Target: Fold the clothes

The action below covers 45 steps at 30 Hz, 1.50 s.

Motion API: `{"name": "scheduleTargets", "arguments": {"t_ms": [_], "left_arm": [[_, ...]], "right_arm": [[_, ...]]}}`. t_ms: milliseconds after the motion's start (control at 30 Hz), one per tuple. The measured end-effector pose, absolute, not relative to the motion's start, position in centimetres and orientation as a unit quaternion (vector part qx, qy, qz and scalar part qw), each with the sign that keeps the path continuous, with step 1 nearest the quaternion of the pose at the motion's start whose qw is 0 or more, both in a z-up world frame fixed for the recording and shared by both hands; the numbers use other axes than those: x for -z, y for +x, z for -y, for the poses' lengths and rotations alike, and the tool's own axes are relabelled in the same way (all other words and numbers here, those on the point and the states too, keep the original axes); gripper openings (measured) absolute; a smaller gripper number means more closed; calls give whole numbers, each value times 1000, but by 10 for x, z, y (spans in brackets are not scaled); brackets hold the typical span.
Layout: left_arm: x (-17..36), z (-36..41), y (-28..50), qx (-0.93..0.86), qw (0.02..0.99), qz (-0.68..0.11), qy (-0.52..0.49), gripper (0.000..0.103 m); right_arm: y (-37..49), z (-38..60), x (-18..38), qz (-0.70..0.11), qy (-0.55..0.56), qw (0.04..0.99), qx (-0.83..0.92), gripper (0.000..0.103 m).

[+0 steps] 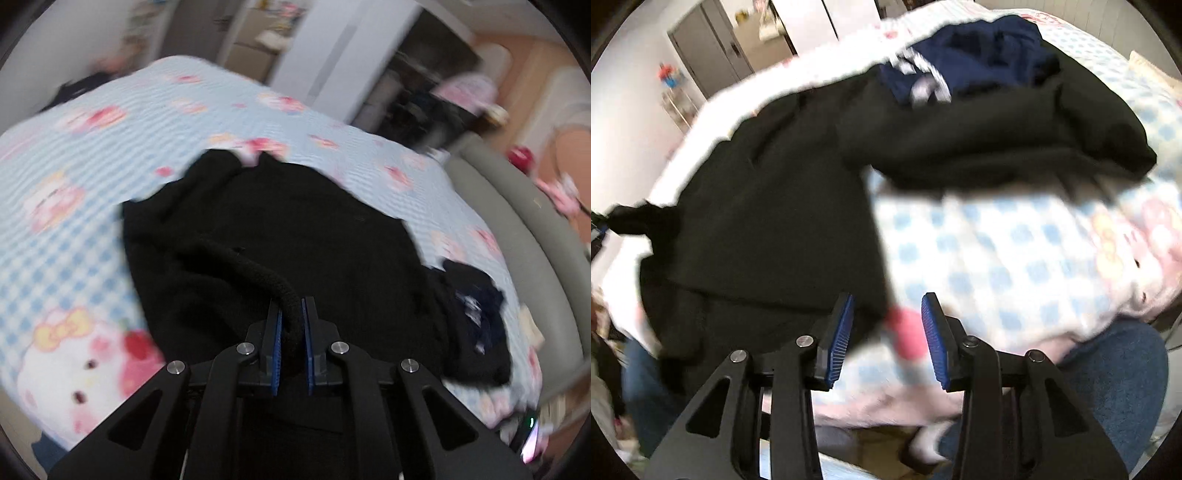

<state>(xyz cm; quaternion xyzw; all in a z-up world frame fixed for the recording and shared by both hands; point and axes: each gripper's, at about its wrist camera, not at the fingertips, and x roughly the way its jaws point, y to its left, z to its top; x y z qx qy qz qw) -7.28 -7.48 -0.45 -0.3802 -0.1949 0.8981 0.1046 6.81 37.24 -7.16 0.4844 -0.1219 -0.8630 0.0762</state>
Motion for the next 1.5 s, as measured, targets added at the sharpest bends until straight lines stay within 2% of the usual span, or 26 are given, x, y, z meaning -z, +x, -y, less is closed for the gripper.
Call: {"name": "scheduleTargets", "arguments": {"t_ms": [67,167,200,233,333,367,400,433,600,767,833,867,900,933,1067,1233,1433,1500], "left_arm": [[2,37,-79,-889,160,176,-390,10],[26,-35,-85,-841,260,159,-446,13],[38,-58,-86,-817,295,152,-472,22],[46,-70,-84,-806,305,143,-487,35],[57,-86,-71,-794,314,127,-505,42],[54,-79,-64,-803,311,132,-491,46],[52,-69,-58,-812,302,140,-479,56],[51,-54,-55,-822,286,147,-469,58],[72,11,-42,-846,191,172,-468,58],[95,46,-37,-837,163,210,-479,58],[95,43,-41,-837,174,203,-477,58],[94,38,-43,-838,180,192,-478,58],[93,32,-44,-838,185,180,-480,58],[94,25,-46,-837,193,168,-483,58],[93,8,-52,-834,222,139,-486,57],[74,-18,-63,-840,279,155,-439,56],[111,-62,-92,-824,234,81,-510,54],[118,-64,-90,-823,226,72,-517,54]], "right_arm": [[66,-371,66,132,479,75,864,39],[69,-364,63,113,490,68,862,39],[70,-362,60,106,493,75,860,39],[72,-360,55,99,490,83,862,41],[74,-363,35,83,468,106,873,54],[76,-362,32,85,460,112,877,58],[77,-360,29,92,450,120,880,60],[76,-357,30,100,446,130,880,62],[48,-319,46,99,479,189,852,63],[16,-275,75,77,514,209,829,65],[7,-262,88,72,531,210,817,60],[6,-259,89,60,531,204,820,49],[6,-258,88,39,528,188,827,44],[7,-261,84,30,524,173,833,43],[17,-293,60,68,500,140,852,45],[25,-315,34,146,457,174,860,45],[4,-296,63,66,494,151,854,45],[4,-294,69,78,492,166,851,45]]}}
